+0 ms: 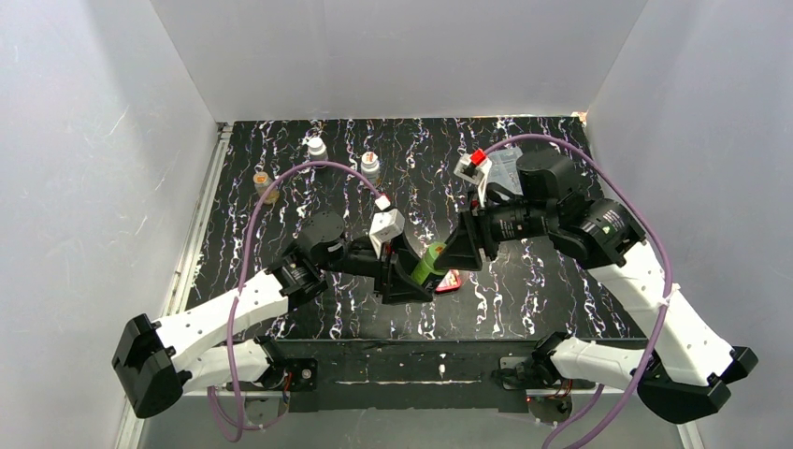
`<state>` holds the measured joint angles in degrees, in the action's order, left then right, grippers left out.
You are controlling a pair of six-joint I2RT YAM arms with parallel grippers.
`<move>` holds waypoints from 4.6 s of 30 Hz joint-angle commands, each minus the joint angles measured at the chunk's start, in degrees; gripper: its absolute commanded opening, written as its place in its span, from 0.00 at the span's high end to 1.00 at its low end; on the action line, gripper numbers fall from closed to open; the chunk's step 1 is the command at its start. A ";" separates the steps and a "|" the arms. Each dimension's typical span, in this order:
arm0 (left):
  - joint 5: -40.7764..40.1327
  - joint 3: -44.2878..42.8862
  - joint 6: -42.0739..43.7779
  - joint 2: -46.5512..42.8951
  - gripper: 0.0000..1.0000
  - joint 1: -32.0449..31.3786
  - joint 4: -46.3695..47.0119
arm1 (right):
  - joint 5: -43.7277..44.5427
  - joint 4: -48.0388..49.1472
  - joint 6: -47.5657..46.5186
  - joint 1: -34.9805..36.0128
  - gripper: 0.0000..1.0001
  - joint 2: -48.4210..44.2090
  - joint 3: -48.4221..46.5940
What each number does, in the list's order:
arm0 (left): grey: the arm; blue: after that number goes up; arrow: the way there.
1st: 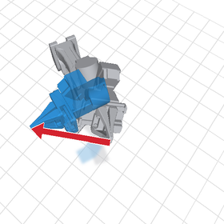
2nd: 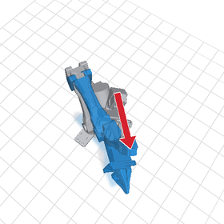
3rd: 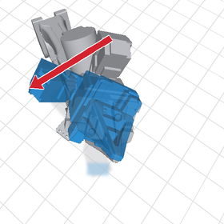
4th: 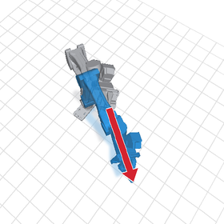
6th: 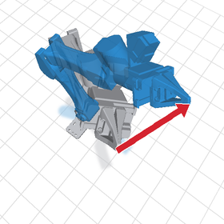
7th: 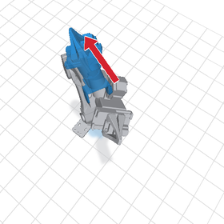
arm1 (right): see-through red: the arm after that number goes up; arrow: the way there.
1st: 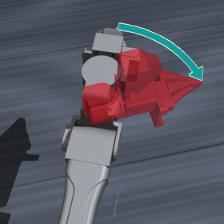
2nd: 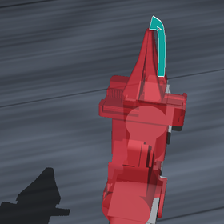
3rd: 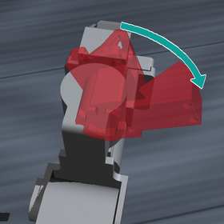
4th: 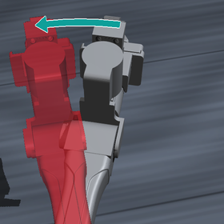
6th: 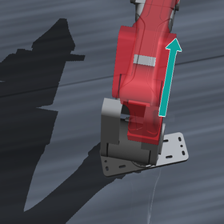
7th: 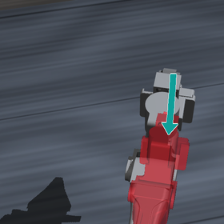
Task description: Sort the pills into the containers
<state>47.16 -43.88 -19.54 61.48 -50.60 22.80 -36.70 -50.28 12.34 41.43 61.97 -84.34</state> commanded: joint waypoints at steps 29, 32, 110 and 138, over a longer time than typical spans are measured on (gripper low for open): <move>-24.99 -7.71 19.44 -2.28 1.00 -5.09 -15.60 | 24.27 -3.81 15.79 -4.25 0.02 5.02 -8.21; -15.22 -6.88 15.05 -3.69 1.00 -2.34 -14.57 | 16.09 0.06 11.26 -6.67 0.02 1.68 -5.01; 0.89 -6.78 7.33 -4.73 1.00 3.92 -12.28 | 10.88 10.48 7.15 -1.44 0.02 -4.76 1.78; 6.63 -7.00 -1.82 0.59 1.00 4.82 -2.92 | -0.26 12.22 5.98 -1.44 0.46 -4.77 3.17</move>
<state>57.18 -49.12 -24.77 62.46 -46.17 22.49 -38.73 -37.24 19.16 40.10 56.63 -78.96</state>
